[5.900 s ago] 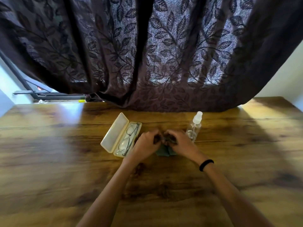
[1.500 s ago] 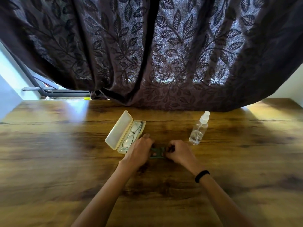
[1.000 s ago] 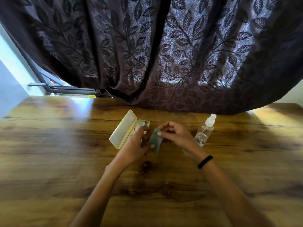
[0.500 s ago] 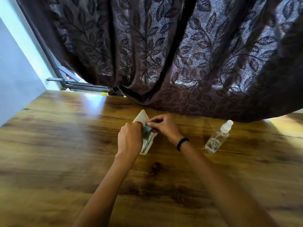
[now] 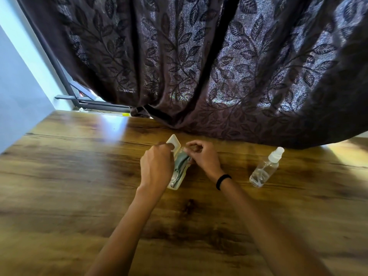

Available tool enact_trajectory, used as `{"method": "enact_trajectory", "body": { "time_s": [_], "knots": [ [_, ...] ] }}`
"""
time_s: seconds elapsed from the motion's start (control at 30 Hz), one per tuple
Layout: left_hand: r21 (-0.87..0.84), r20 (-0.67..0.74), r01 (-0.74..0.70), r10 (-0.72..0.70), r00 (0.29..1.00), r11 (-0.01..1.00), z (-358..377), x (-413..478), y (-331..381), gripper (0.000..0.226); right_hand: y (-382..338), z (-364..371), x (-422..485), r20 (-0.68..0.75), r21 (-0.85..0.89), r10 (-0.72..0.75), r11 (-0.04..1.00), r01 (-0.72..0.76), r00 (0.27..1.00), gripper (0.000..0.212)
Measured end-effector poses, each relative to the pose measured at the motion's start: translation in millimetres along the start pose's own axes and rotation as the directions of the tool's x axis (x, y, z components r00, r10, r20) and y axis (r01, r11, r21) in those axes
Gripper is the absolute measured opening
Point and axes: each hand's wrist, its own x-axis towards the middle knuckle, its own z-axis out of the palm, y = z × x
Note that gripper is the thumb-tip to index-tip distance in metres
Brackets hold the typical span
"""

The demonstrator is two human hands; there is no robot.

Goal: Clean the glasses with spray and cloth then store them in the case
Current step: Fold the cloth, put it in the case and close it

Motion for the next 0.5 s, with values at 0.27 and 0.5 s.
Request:
{"method": "enact_trajectory", "body": {
  "time_s": [0.27, 0.5],
  "knots": [
    [-0.399, 0.424, 0.316, -0.133, 0.896, 0.861, 1, 44, -52, 0.027, 20, -8, -24, -0.014, 0.204, 0.207, 0.958, -0.2, 0.978, 0.01],
    [-0.548, 0.782, 0.729, -0.059, 0.62, 0.41, 8, 49, -81, 0.039, 20, -1, -32, 0.03, 0.333, 0.335, 0.885, -0.325, 0.942, 0.024]
  ]
}}
